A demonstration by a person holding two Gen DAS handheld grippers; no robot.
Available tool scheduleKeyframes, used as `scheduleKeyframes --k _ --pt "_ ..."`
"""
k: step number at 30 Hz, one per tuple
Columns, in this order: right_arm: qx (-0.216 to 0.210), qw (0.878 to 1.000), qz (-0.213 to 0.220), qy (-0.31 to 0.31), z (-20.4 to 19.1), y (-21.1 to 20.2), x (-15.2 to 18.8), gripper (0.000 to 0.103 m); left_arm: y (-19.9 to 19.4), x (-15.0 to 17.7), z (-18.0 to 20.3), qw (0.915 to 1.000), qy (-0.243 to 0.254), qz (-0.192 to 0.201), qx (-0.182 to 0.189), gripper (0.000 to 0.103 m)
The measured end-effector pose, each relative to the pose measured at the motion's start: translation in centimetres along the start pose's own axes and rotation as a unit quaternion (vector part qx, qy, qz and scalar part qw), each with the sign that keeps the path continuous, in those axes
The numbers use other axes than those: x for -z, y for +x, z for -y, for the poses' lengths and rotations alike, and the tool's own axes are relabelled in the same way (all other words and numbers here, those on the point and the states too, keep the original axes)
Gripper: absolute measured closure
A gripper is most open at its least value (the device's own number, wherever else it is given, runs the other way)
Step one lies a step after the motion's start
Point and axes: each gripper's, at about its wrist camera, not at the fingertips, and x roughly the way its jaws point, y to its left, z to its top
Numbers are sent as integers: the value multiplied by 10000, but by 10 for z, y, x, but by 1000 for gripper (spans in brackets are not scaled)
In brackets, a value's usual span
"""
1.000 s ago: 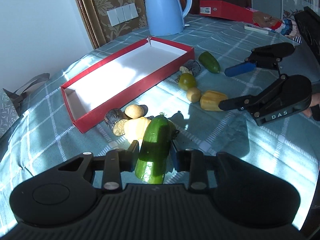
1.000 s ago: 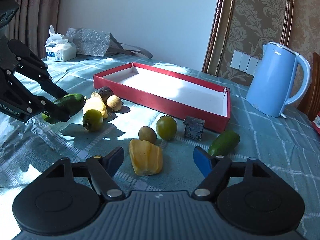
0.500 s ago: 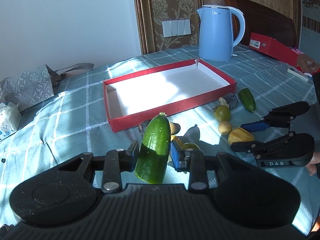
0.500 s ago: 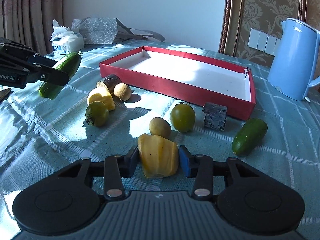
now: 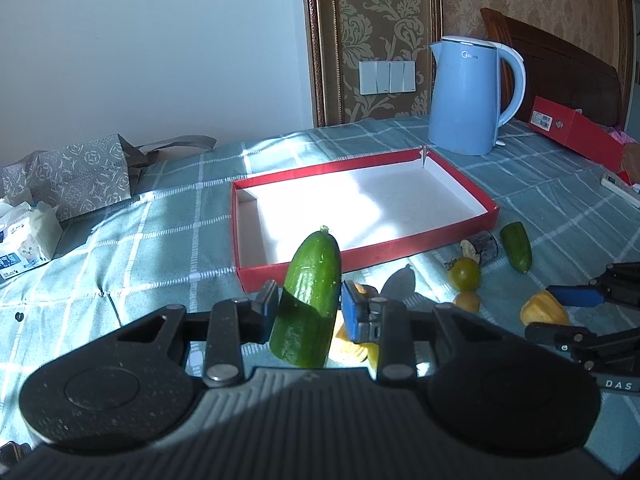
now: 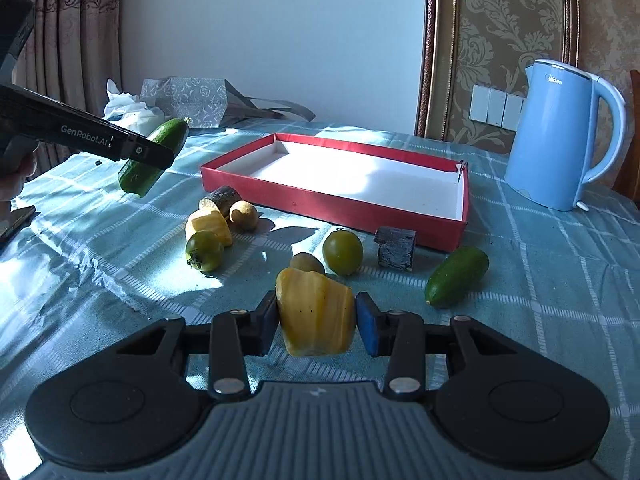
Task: Organize fruits
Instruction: 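Carry the cucumber into the red tray and open the left gripper while the right carries the pepper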
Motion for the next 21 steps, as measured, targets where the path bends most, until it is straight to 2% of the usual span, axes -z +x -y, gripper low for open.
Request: scheduleKeyframes --k 7,12,16,21 --pt "118 9991 397 110 5 -36 0 63 5 -18 10 9999 -47 137 -94 73" --pt "95 9975 632 310 6 -49 1 63 20 -36 19 9992 -90 243 -295 73" --pt "142 9973 671 248 6 -53 -1 63 35 -49 27 9978 -91 347 -550 73" --pt "188 9969 713 260 10 -56 -3 63 56 -65 30 9971 -224 358 -637 73"
